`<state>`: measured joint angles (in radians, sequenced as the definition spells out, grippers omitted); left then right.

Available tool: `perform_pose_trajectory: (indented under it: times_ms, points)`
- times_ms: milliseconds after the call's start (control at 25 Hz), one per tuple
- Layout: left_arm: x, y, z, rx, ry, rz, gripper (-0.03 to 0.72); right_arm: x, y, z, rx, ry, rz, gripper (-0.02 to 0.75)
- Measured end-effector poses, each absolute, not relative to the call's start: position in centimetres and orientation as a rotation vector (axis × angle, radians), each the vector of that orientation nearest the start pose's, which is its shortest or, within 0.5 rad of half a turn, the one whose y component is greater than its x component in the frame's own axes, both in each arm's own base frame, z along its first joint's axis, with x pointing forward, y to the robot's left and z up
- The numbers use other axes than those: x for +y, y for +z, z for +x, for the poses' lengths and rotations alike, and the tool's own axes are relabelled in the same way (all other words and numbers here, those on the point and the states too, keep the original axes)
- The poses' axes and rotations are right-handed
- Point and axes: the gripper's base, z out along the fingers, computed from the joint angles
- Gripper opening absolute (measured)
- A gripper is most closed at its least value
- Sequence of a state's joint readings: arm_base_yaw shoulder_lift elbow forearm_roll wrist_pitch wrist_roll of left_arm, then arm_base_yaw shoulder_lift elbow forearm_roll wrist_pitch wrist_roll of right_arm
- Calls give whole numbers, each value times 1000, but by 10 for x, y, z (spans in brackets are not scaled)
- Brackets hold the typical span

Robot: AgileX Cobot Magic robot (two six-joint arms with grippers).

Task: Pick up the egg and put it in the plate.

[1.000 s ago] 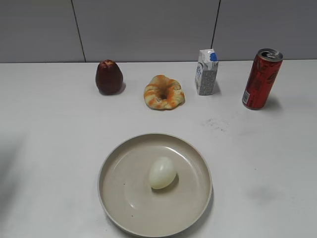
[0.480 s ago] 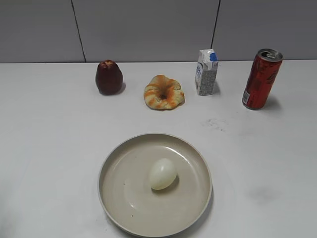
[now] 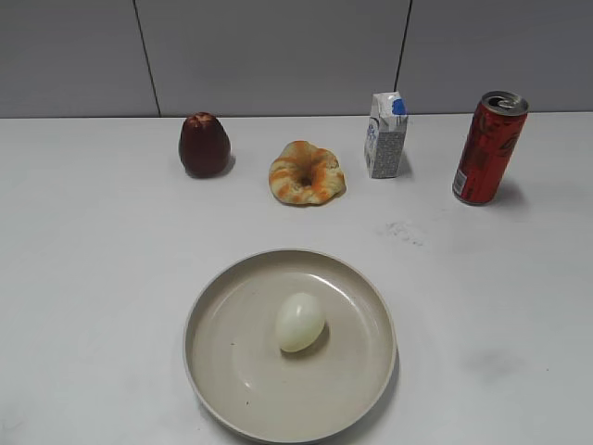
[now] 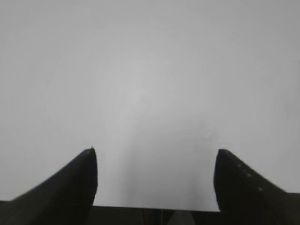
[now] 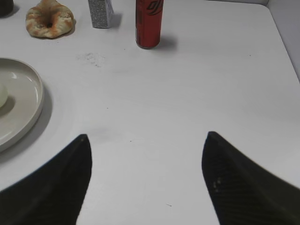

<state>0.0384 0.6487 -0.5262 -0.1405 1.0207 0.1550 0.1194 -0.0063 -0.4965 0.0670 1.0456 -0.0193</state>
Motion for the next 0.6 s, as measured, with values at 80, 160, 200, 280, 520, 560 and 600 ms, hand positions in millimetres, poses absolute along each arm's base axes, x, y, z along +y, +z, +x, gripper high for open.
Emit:
perform_pose_trajectory:
  times_ms: [80, 160, 200, 280, 520, 560, 600]
  points:
    - [-8, 265, 85, 2542, -110, 100, 589, 5, 278, -6, 2022, 143, -143, 554]
    - [-8, 268, 74, 2481, -102, 103, 589, 5, 278, -6, 2022, 143, -143, 554]
    - [-9, 270, 68, 2450, -100, 105, 589, 5, 278, -6, 2022, 143, -143, 554]
    - [-9, 273, 58, 2386, -96, 107, 589, 5, 278, -6, 2022, 143, -143, 554]
    - [-10, 280, 34, 2239, -79, 113, 589, 5, 278, -6, 2022, 143, -143, 554]
    - [-10, 281, 31, 2217, -77, 114, 589, 5, 278, -6, 2022, 143, -143, 554]
    - [-10, 281, 28, 2197, -75, 115, 589, 5, 278, -6, 2022, 143, -143, 554]
